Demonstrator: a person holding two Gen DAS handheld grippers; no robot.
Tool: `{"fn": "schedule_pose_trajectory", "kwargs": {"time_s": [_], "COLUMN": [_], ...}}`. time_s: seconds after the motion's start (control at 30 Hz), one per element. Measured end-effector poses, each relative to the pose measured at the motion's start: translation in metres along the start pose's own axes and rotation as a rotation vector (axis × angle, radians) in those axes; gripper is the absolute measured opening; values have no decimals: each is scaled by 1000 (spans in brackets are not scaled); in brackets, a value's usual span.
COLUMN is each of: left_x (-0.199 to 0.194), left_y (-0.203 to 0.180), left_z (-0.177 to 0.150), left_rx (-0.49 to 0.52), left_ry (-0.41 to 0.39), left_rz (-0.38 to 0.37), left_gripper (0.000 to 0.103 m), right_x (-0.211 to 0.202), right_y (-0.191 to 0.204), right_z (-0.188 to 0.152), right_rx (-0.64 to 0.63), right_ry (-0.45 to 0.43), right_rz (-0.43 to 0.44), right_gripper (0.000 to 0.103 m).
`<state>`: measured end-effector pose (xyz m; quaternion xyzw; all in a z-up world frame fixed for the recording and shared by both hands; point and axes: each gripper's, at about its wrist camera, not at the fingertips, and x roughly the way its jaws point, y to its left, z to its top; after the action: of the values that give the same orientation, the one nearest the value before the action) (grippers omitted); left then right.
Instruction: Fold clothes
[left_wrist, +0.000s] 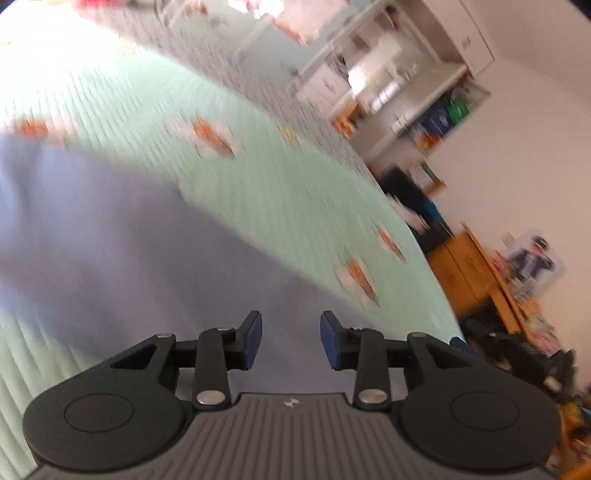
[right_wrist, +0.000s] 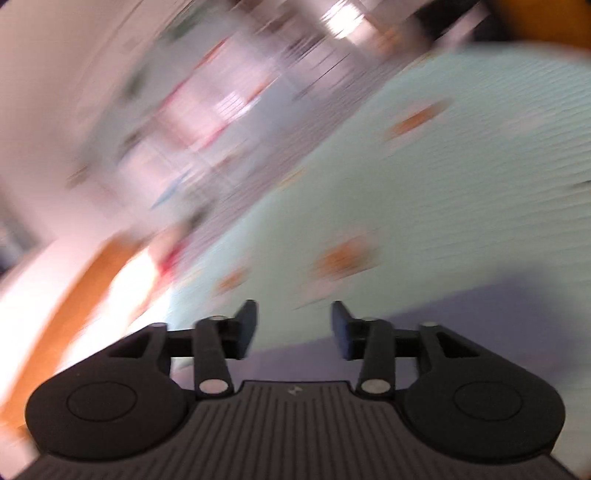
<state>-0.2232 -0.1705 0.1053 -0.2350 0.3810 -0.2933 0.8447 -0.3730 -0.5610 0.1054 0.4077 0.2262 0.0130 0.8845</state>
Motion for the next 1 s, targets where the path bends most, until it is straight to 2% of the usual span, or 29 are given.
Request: {"fn": "schedule_pose_trajectory", "kwargs": {"time_s": [0.1,0.2,0.3,0.33,0.37,0.4,0.43,0.5,0.53,0.57,0.6,0.63,0.67,0.7,0.73,0.77,0.8,0.83,0.9,0.93,0.97,1.0], "left_x": [-4,-10,-5,-3,-2,0,-3,-16,-24,-34,-42,-48,-51,-53,-55,-58,-60,-64,-71,-73,-73,-73], "left_y": [34,57,89,100,110,121,130,138,139,138,137,140,145,152,165,181,196,211,223,224,222,221], "left_z": [18,21,12,9,6,3,1,3,5,7,11,15,20,24,25,25,25,25,26,27,29,30], "left_rx": [-99,-85,-94,-97,-100,-103,-129,-171,-168,-152,-132,-109,-87,-70,-82,-120,-158,-199,-222,-215,-199,-183], "left_ry": [-25,-8,48,66,85,103,104,73,49,17,-20,-50,-70,-82,-82,-79,-75,-73,-65,-60,-54,-48], "left_rz": [4,26,74,89,105,121,118,85,74,65,64,95,151,213,250,252,253,228,178,172,175,177], "left_gripper": [35,35,35,8,3,3,3,4,7,16,22,33,35,35,28,6,3,4,4,4,4,4], "right_x": [83,136,180,194,208,206,204,201,199,196,194,192,191,198,206,214,222,235,229,226,225,218], "right_y": [44,79,89,84,75,72,68,62,65,71,76,84,91,91,90,89,88,81,76,79,86,92], "right_z": [-1,-28,-71,-89,-110,-120,-130,-148,-144,-139,-134,-131,-130,-134,-139,-143,-149,-160,-167,-164,-158,-151], "right_rx": [-34,-51,-46,-21,0,-37,-74,-143,-143,-162,-184,-216,-242,-223,-204,-185,-168,-170,-208,-209,-209,-217], "right_ry": [221,384,497,540,618,623,628,637,636,623,608,584,563,573,583,592,610,677,656,665,659,623], "right_rz": [165,333,390,395,383,360,337,290,272,288,304,332,358,367,377,386,386,325,326,308,301,324], "right_gripper": [49,49,47,43,29,11,0,0,0,7,7,7,7,7,7,7,8,0,0,0,7,7]}}
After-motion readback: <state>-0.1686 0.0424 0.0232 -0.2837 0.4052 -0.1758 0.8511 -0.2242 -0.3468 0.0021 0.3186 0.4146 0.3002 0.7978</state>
